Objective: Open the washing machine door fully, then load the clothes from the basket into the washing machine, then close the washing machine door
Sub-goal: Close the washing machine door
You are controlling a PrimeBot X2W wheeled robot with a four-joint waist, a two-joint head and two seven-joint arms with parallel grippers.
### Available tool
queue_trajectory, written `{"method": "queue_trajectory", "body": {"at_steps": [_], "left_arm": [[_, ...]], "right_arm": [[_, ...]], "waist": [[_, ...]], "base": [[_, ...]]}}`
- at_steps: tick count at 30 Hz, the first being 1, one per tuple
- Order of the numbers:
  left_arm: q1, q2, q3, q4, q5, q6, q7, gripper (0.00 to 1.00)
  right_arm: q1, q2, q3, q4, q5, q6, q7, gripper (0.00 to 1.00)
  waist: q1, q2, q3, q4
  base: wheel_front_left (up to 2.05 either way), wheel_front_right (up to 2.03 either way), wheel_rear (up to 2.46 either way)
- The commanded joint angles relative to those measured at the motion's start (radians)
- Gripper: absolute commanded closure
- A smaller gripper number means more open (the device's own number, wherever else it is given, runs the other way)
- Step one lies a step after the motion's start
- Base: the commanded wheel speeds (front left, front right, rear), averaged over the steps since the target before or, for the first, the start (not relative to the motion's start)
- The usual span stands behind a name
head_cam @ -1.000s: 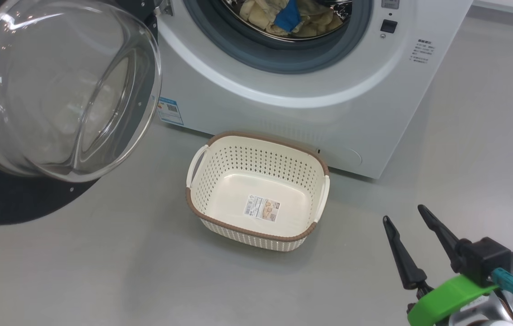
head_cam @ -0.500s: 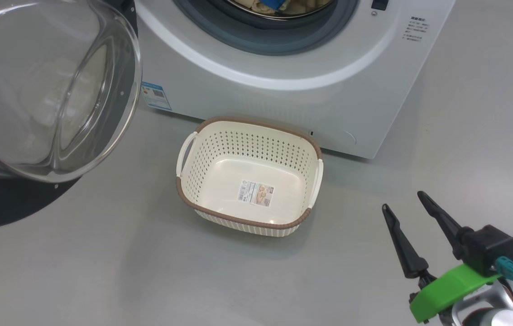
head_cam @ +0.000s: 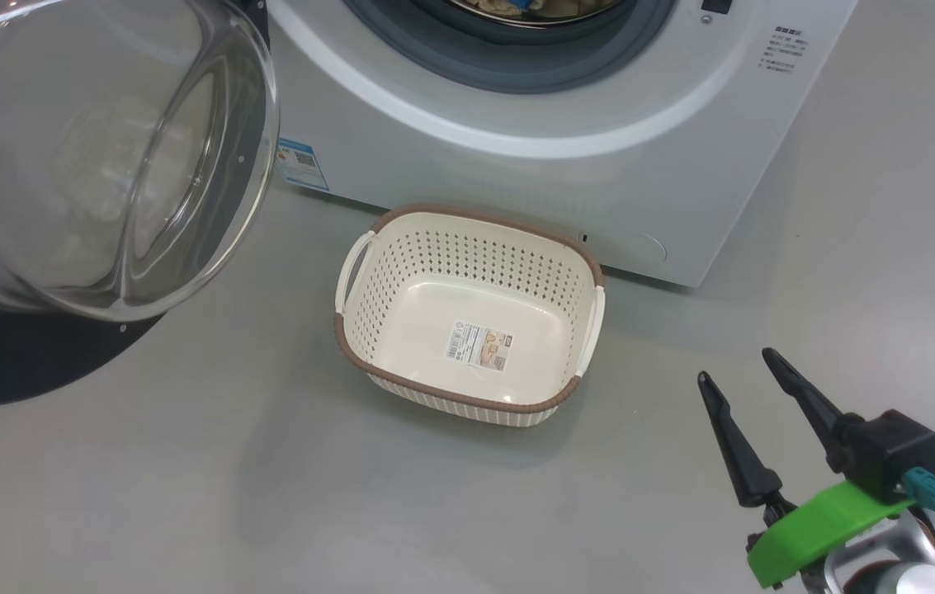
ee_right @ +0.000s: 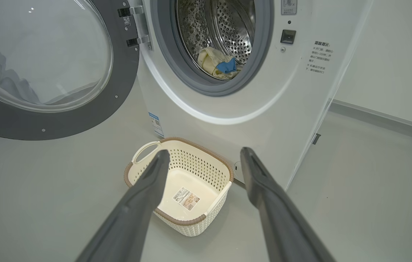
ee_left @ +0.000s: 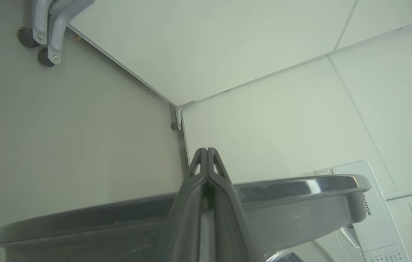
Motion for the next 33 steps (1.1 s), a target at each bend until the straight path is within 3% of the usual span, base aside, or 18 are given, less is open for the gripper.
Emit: {"method": "queue_trajectory", "body": {"at_steps": [1, 13, 33], "left_arm": [[-0.025, 0.04, 0.011, -0.049, -0.01, -0.007, 0.039, 1.0], [0.028, -0.003, 0.062, -0.176, -0.049, -0.007, 0.165, 1.0], [0.126, -0.179, 0.158, -0.462, -0.088, -0.007, 0.429, 1.0]], "right_arm": [[-0.043, -0.014, 0.02, -0.038, 0.003, -0.003, 0.006, 0.0], [-0.039, -0.013, 0.021, -0.032, 0.004, -0.003, 0.005, 0.0], [-0.05, 0.0, 0.033, -0.02, 0.012, -0.003, -0.01, 0.0]], "waist": [[0.0, 0.0, 0.0, 0.002], [0.0, 0.0, -0.004, 0.024], [0.0, 0.0, 0.0, 0.024]], "base": [[0.0, 0.0, 0.0], [0.0, 0.0, 0.0], [0.0, 0.0, 0.0]]}}
